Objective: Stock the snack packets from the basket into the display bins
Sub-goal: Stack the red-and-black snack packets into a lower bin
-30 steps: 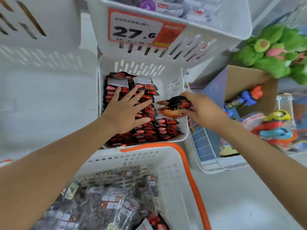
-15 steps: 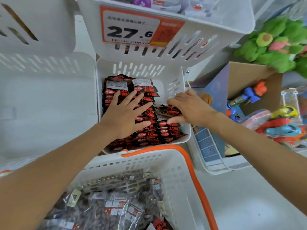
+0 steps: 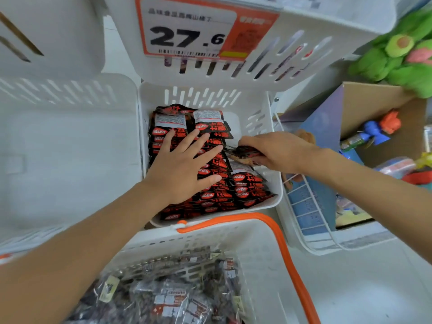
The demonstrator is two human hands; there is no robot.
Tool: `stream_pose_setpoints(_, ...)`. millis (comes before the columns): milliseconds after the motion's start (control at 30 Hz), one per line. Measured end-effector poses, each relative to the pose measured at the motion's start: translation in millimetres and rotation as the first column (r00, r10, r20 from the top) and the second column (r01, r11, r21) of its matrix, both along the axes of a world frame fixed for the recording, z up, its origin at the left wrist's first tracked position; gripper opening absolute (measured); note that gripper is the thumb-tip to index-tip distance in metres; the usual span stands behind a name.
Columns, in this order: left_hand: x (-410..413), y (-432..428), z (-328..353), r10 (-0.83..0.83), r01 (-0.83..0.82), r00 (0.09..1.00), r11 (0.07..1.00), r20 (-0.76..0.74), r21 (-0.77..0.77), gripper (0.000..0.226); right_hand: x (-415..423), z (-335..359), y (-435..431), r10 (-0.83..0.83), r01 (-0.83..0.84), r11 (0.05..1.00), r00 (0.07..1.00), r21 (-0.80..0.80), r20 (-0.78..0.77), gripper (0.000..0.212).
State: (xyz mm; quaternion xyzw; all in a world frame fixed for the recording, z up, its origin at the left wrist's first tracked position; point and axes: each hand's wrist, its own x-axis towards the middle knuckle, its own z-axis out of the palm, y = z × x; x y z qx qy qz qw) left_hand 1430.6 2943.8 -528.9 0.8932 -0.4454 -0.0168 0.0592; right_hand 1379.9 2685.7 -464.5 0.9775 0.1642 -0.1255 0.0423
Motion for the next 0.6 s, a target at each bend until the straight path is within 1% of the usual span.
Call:
stream_pose_setpoints(67,-0.7,-0.4,-0.6,0.012,-0.012,1.000,1.000,0.002,0.000,0.080,-3.2,2.8,-1.7,0.066,-0.064,0.995,0.998,-0.070,0.021,0.037)
stream_pose_setpoints(100,-0.6,-0.6,-0.6,0.013,-0.013,1.000,1.000,0.002,-0.002,0.080,-3.8,1.7,-1.5,0.081,-0.080,0.994,0.996,-0.071,0.020,0.040)
stream_pose_setpoints(233,-0.2,-0.1,-1.4,0.009,-0.009,1.000,1.000,0.001,-0.011,0.078,4.0,-10.3,-0.7,0.014,-0.017,0.999,0.994,-0.030,-0.104,0.059)
stream_pose_setpoints(333,0.0,0.0,-0.6,0.004,-0.004,1.000,1.000,-0.001,-0.003,0.078,5.6,-6.1,1.7,-0.004,0.004,1.000,0.989,0.001,-0.151,0.071)
stream_pose_setpoints(433,0.2,1.3,-0.3,0.003,-0.003,1.000,1.000,0.002,-0.002,0.079,1.2,-7.6,8.4,0.016,-0.002,0.998,0.980,0.069,-0.200,0.076)
stream_pose_setpoints(533,0.3,1.9,-1.3,-0.002,0.002,1.000,1.000,0.000,-0.010,0.078,3.7,-10.4,11.4,0.006,0.004,0.998,0.985,0.060,-0.173,0.079)
stream_pose_setpoints(600,0.0,1.6,-1.0,-0.003,0.003,1.000,1.000,-0.001,-0.014,0.078,4.0,-9.6,9.9,-0.009,0.025,0.995,0.986,0.097,-0.167,0.079)
